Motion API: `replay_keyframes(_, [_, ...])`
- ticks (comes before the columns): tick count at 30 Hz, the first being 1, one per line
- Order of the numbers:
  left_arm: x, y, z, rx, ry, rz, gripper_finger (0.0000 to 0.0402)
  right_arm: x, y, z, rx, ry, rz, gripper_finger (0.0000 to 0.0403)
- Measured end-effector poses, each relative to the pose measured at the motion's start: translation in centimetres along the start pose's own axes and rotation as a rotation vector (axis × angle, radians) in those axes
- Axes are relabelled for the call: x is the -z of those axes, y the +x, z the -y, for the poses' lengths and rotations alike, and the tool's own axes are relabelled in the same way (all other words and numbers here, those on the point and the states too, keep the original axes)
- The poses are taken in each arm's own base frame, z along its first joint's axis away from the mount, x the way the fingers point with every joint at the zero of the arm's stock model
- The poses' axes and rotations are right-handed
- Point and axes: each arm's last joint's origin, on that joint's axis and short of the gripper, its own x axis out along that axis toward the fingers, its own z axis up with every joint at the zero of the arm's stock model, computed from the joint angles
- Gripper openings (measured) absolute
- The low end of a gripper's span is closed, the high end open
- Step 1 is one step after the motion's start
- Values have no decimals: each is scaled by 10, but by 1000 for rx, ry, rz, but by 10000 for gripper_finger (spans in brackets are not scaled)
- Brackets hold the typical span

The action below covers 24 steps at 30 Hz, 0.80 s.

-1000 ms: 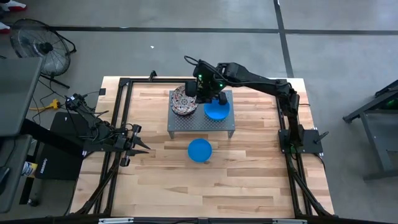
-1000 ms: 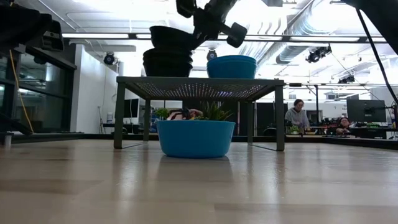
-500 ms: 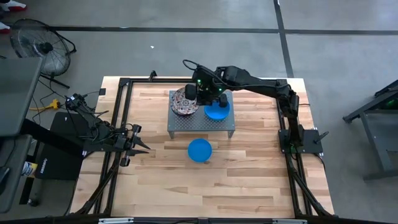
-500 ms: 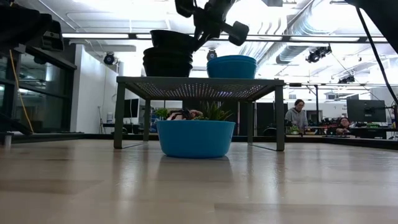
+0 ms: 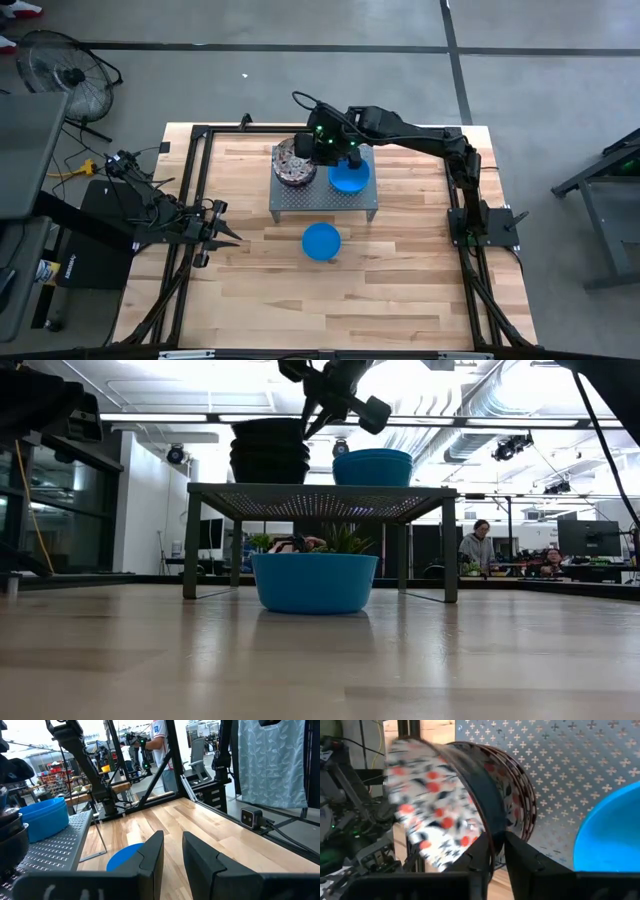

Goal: Pick & Place Mini bowls
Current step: Stack the white patterned bowl on the stacked white patterned bowls on the shelf, then stack the blue bowl on the stacked blue bowls on the shelf

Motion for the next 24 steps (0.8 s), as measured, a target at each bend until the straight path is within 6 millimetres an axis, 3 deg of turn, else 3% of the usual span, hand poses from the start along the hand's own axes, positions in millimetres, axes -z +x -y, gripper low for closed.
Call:
replay_keyframes(12, [0,0,0,0,0,0,66,-1,-1,0,4,1,30,115])
replay_keyframes(20, [0,0,0,0,0,0,66,-6,-6,1,-7,-51,29,121])
replay_keyframes(24, [0,0,0,0,0,0,66,-7,-24,0,-39,-98,59,120])
